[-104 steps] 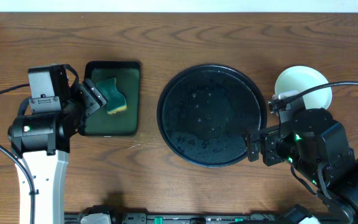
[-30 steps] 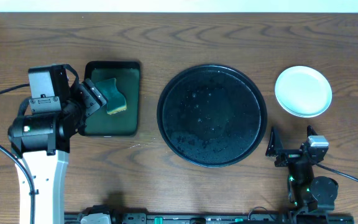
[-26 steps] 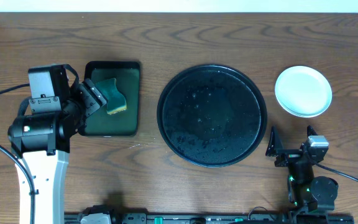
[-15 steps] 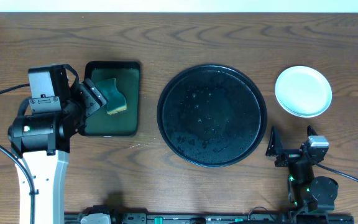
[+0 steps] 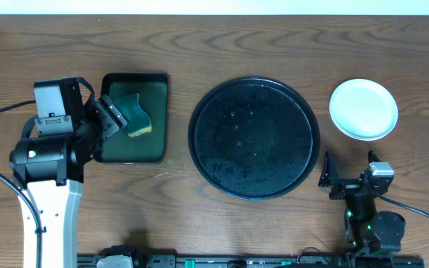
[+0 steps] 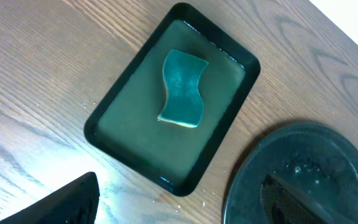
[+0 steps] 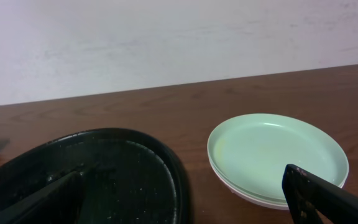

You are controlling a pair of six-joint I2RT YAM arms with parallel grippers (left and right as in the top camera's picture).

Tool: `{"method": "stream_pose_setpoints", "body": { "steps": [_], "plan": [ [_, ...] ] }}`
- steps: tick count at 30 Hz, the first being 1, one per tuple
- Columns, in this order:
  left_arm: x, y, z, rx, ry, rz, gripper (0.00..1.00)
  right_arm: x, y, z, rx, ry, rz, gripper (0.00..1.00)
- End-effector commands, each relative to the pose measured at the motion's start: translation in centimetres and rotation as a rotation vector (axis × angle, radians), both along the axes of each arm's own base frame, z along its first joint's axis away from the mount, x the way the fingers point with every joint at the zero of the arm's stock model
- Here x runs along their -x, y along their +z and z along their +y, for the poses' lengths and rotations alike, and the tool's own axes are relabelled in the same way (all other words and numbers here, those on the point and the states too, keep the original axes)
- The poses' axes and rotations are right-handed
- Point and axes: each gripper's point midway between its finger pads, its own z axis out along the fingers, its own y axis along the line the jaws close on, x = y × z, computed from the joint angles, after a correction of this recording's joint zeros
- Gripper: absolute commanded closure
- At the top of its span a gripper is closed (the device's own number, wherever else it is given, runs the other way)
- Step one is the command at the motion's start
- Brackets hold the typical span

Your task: Clean dirty plates on tray and stack at the side

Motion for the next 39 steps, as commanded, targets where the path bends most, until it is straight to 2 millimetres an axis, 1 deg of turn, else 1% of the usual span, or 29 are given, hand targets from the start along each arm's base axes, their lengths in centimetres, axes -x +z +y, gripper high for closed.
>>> {"method": "stream_pose_setpoints", "body": {
  "steps": [1, 3, 6, 9, 12, 16, 19, 26, 33, 39],
  "plan": [
    [0.3, -0.8, 0.3, -0.037, -0.017, 0.032, 0.16, 0.0, 0.0, -0.1, 0.018, -0.005, -0.001, 0.01],
    [1.0, -1.6, 0.0, -0.066, -0.069, 0.052, 0.17, 0.0, 0.0, -0.1, 0.018, -0.005, -0.001, 0.01],
    [2.9, -3.5, -0.6, -0.116, -0.159, 0.065, 0.17, 0.0, 0.0, -0.1, 0.018, -0.005, -0.001, 0.01],
    [4.1, -5.5, -0.8, -0.147, -0.191, 0.004, 0.17, 0.0, 0.0, -0.1, 0.018, -0.005, -0.001, 0.01],
    [5.1, -7.1, -0.8, -0.176, -0.195, -0.107, 0.17, 0.0, 0.0, -0.1, 0.018, -0.005, -0.001, 0.01],
    [6.0, -7.1, -0.9, -0.211, -0.178, -0.312, 0.17, 0.0, 0.0, -0.1, 0.018, -0.005, -0.001, 0.01],
    [6.3, -7.0, -0.9, -0.227, -0.169, -0.415, 0.16, 0.0, 0.0, -0.1, 0.018, -0.005, -0.001, 0.01],
    [5.6, -7.0, -0.8, -0.272, -0.153, -0.636, 0.17, 0.0, 0.0, -0.1, 0.018, -0.005, -0.001, 0.01],
    [5.0, -7.8, -0.8, -0.293, -0.139, -0.780, 0.16, 0.0, 0.0, -0.1, 0.018, -0.005, -0.001, 0.01],
    [4.6, -7.7, -0.8, -0.326, -0.142, -0.869, 0.16, 0.0, 0.0, -0.1, 0.018, -0.005, -0.001, 0.01]
  ]
}}
